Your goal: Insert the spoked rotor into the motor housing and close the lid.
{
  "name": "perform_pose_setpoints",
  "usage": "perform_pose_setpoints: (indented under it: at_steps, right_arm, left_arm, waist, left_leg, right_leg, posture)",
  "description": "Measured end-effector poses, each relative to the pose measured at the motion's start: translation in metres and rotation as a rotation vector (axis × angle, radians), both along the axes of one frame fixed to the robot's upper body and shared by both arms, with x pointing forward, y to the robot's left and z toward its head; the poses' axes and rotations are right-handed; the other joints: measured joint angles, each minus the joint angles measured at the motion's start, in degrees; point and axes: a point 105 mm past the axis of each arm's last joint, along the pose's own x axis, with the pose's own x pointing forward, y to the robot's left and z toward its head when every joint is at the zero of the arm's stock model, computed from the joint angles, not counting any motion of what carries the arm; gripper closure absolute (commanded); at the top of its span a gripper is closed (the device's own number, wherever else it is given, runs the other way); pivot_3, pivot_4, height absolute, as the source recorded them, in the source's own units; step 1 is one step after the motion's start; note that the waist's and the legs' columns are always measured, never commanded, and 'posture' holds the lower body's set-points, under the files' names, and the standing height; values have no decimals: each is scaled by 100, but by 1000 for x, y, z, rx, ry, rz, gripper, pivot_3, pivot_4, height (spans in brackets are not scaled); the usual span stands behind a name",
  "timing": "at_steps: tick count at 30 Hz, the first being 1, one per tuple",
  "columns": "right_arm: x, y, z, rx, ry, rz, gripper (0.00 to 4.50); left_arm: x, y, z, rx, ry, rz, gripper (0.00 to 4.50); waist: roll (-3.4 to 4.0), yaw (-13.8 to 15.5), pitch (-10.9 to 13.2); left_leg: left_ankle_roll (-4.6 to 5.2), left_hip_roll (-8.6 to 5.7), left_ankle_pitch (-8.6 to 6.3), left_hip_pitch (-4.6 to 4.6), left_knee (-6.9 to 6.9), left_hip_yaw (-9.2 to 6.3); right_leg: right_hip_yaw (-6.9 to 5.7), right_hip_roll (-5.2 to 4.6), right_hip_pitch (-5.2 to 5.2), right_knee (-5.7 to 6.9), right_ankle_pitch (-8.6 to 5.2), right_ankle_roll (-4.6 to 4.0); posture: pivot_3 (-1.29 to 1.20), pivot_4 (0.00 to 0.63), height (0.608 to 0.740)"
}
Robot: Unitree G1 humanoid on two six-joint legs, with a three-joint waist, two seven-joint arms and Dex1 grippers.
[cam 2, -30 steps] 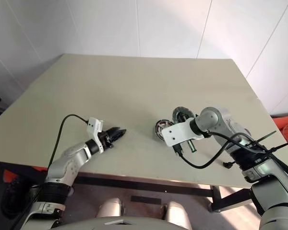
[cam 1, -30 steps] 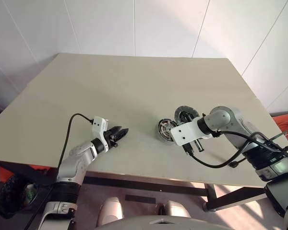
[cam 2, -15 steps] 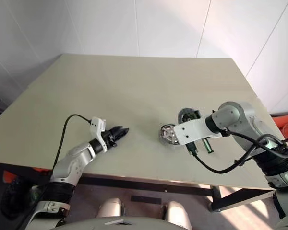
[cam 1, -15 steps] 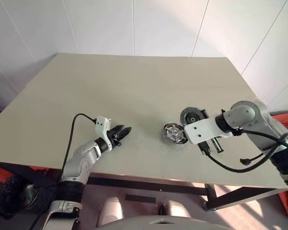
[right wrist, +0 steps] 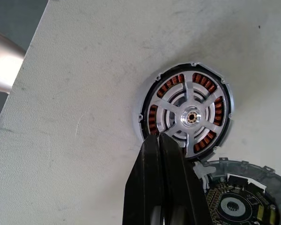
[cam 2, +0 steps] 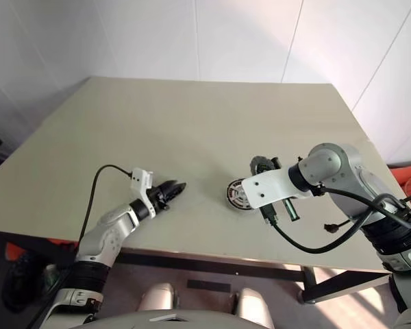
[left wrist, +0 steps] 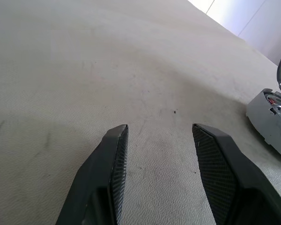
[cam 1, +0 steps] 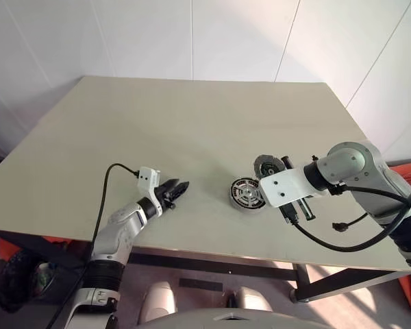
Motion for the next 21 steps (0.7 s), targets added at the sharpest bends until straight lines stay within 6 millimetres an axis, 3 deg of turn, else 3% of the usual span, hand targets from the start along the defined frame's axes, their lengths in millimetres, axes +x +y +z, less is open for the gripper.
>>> perform_pose_setpoints:
  at_steps: [7,21]
  right_arm:
    - [5,12,-4,54,-10,-8,1961]
    - [5,15,-20,59,48,-52,1961]
  left_arm:
    - [0,0,0,0,2,-2,2201]
    - [-2,5,0,13,6,1,2201]
  waist:
    - [0,2,0]
    - [0,-8,0]
  left_leg:
    - [-1,0,0,1,-1,0]
    - [-1,1,0,1,-2,0]
  right_leg:
    - [0,0,-1,0,0,0]
    - [0,1,-2,1,0,0]
  posture:
    - [0,0,740]
    - [0,0,740]
